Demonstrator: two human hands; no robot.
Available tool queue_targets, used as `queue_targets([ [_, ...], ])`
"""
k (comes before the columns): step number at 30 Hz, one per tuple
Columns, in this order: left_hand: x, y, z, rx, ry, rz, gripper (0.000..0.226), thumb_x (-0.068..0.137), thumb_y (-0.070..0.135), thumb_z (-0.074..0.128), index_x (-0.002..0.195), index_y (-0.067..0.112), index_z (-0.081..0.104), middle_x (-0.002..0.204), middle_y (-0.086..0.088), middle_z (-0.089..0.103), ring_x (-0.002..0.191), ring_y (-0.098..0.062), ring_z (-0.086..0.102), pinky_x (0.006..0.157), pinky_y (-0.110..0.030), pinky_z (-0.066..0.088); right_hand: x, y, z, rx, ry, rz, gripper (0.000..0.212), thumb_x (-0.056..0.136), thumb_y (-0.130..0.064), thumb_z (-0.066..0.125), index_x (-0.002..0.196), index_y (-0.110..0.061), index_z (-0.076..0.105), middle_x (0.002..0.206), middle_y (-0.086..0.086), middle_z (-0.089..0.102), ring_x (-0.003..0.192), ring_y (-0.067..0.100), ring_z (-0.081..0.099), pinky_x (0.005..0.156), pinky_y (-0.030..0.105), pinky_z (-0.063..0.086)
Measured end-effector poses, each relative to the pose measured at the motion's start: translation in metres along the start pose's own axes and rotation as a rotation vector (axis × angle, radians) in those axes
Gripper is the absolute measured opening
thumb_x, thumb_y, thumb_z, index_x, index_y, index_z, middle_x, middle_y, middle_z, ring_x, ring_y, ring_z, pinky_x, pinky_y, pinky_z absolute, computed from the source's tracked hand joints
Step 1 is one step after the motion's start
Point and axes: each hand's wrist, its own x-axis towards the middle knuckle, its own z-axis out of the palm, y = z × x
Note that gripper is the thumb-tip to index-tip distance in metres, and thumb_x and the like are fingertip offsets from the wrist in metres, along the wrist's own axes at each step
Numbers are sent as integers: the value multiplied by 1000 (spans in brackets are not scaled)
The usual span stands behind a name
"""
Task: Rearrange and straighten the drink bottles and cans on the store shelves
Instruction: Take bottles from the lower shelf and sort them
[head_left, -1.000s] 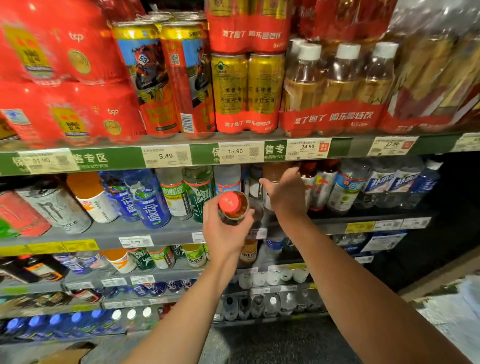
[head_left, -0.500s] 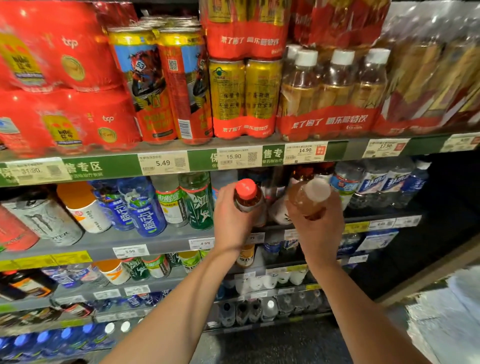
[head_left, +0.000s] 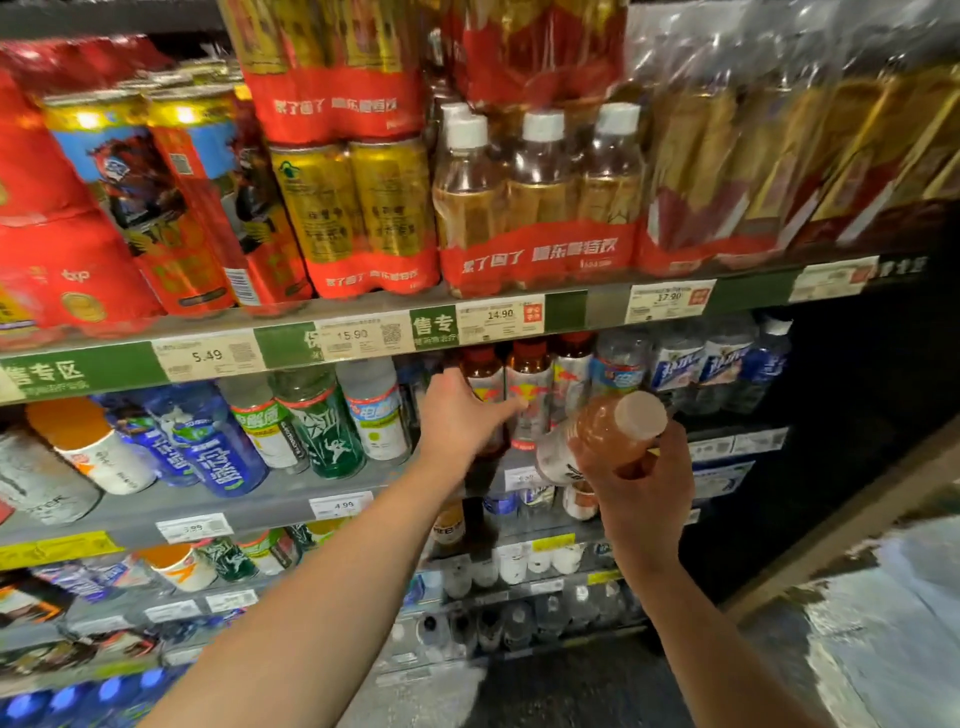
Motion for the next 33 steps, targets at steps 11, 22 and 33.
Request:
queue_targets([
  [11,-25,3,26,9,210,-61,78,68,41,89,122,4,45,123,-12,47,120,-26,48,93,-27,41,22,10,-7,27,-141,47,59,63,-26,93,110,-30,58,94,-15,64,81,-10,61,65,4,44],
  [22,-102,40,35,-169,-11,54,65,70,37,83,127,36,53,116,22,64,105,0,62,81,-14,49,44,3,8,-138,-476,0,77,50,-61,78,117,-28,62,108,-9,65,97,9,63,85,34,55],
  [33,-106,18,14,-446,417,-251,57,65,36,93,111,26,61,102,8,72,95,-11,69,88,-39,58,105,42,8,-241,-159,0,80,86,-42,72,146,-1,36,140,17,49,130,32,47,106,40,44],
])
